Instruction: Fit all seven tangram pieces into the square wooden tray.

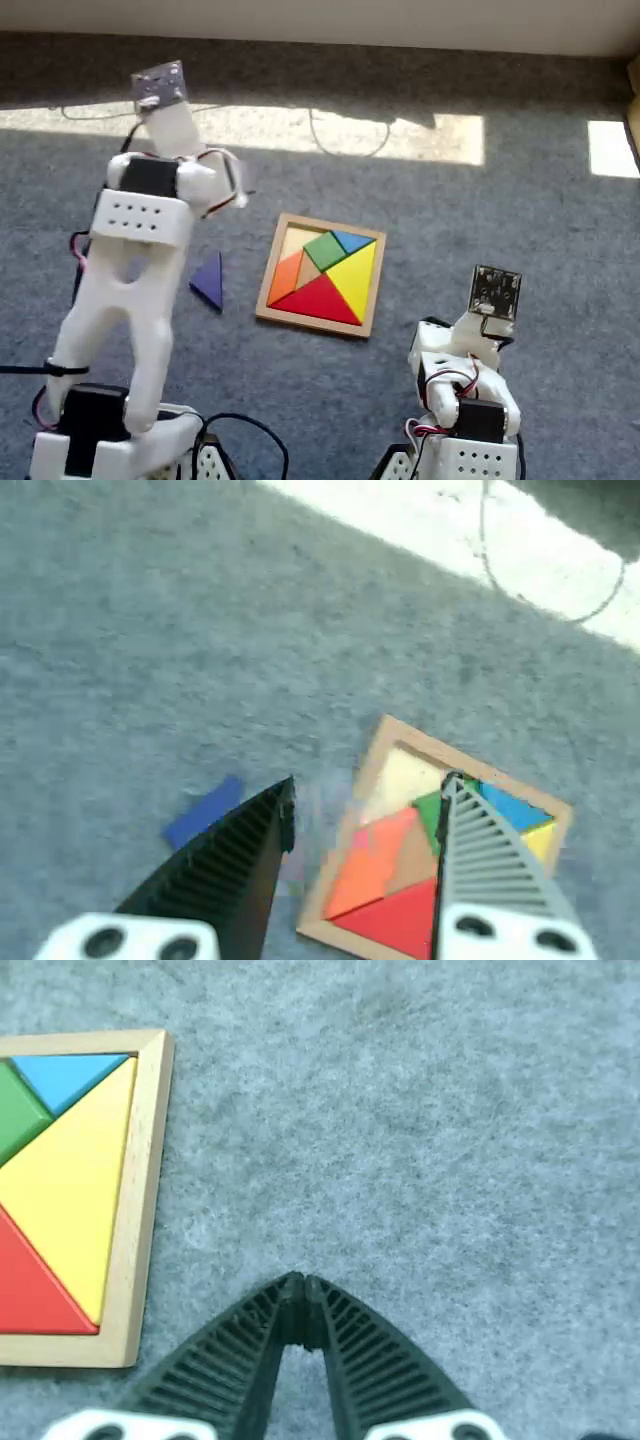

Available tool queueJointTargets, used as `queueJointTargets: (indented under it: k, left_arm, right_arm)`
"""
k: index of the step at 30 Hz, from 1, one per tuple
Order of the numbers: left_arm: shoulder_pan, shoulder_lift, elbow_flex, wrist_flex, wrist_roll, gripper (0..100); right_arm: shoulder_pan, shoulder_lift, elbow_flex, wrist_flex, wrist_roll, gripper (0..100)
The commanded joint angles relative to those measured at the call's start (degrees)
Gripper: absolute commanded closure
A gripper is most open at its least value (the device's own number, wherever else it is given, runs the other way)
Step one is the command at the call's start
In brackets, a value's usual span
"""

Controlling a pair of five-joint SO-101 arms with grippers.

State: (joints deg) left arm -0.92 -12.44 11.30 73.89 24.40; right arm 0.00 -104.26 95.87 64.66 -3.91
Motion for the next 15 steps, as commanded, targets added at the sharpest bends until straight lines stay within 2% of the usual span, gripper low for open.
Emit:
queueJointTargets:
  k: [1, 3, 6, 11, 15]
  left_arm:
    - [-8.57, -2.59, -1.63, 2.73, -19.78, 77]
    - [-10.15, -2.59, 1.01, 3.08, -25.41, 77]
    - [-10.24, -2.59, 6.81, 2.9, -29.19, 76]
    - [-8.13, -2.59, 14.55, 2.9, -31.21, 70]
    - [-7.34, 1.19, 15.96, 2.73, -31.3, 69]
  right_arm:
    - [0.75, -0.92, 5.93, -1.27, 0.79, 98.3]
    - [0.75, -0.92, 5.93, -1.27, 0.79, 98.3]
    - [0.75, -0.92, 5.93, -1.27, 0.79, 98.3]
    - [0.75, -0.92, 5.93, -1.27, 0.79, 98.3]
    - [0.75, -0.92, 5.93, -1.19, 0.79, 98.3]
